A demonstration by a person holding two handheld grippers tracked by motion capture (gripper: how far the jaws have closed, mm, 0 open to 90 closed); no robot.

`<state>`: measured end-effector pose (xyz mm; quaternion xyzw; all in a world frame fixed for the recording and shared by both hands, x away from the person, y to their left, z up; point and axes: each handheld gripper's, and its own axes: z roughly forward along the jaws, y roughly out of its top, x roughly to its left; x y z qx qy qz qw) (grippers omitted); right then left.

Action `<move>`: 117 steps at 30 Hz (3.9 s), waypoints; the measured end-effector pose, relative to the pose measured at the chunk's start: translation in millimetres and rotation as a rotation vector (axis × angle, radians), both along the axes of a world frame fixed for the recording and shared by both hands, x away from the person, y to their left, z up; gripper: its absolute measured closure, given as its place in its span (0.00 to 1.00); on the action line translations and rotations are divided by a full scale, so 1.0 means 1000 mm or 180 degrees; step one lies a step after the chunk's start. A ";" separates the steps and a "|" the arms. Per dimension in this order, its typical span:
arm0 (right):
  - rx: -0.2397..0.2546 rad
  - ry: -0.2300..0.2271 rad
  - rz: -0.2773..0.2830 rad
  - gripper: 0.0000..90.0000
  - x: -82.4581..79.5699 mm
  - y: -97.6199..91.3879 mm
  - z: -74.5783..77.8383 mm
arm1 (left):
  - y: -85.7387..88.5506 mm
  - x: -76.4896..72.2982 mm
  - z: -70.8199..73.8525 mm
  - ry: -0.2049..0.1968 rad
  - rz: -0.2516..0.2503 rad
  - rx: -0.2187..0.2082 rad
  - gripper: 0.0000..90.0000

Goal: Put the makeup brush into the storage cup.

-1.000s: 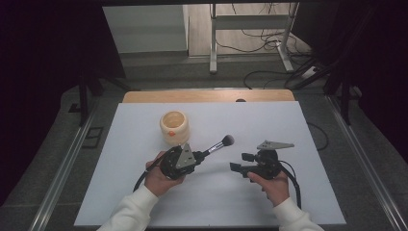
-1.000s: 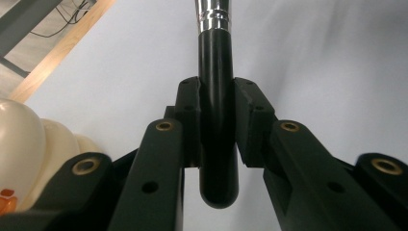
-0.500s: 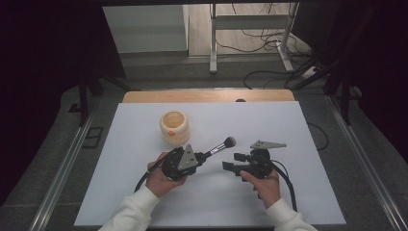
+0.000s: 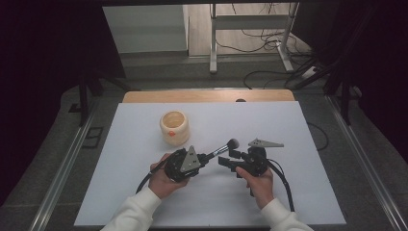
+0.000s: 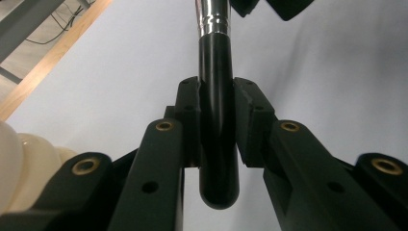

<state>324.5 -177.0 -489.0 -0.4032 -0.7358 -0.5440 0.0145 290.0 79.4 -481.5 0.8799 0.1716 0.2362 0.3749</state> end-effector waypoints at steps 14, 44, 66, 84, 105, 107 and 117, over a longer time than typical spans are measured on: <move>0.0496 0.0163 -0.0002 0.66 0.009 0.001 -0.005 | -0.012 -0.003 -0.006 -0.0030 -0.0091 0.0061 0.82; 0.0463 -0.0141 0.0163 0.78 0.006 -0.003 0.014 | -0.007 -0.007 0.000 0.0272 0.0206 -0.0234 0.20; 0.0186 -0.0324 0.0123 0.78 0.007 -0.008 0.024 | 0.006 -0.006 -0.001 0.0379 0.0236 -0.0337 0.18; -0.0412 -0.0647 0.0330 0.78 0.002 0.019 0.038 | 0.006 -0.007 -0.002 0.0406 0.0233 -0.0298 0.18; -0.0407 -0.0662 0.0322 0.78 0.004 0.021 0.041 | 0.091 -0.029 -0.018 0.0567 0.0857 -0.0524 0.17; -0.0401 -0.0679 0.0317 0.78 0.004 0.021 0.042 | 0.098 -0.031 -0.019 0.0573 0.0903 -0.0534 0.17; -0.0363 -0.0711 0.0311 0.78 0.006 0.020 0.047 | 0.113 -0.036 -0.024 0.0605 0.1035 -0.0590 0.16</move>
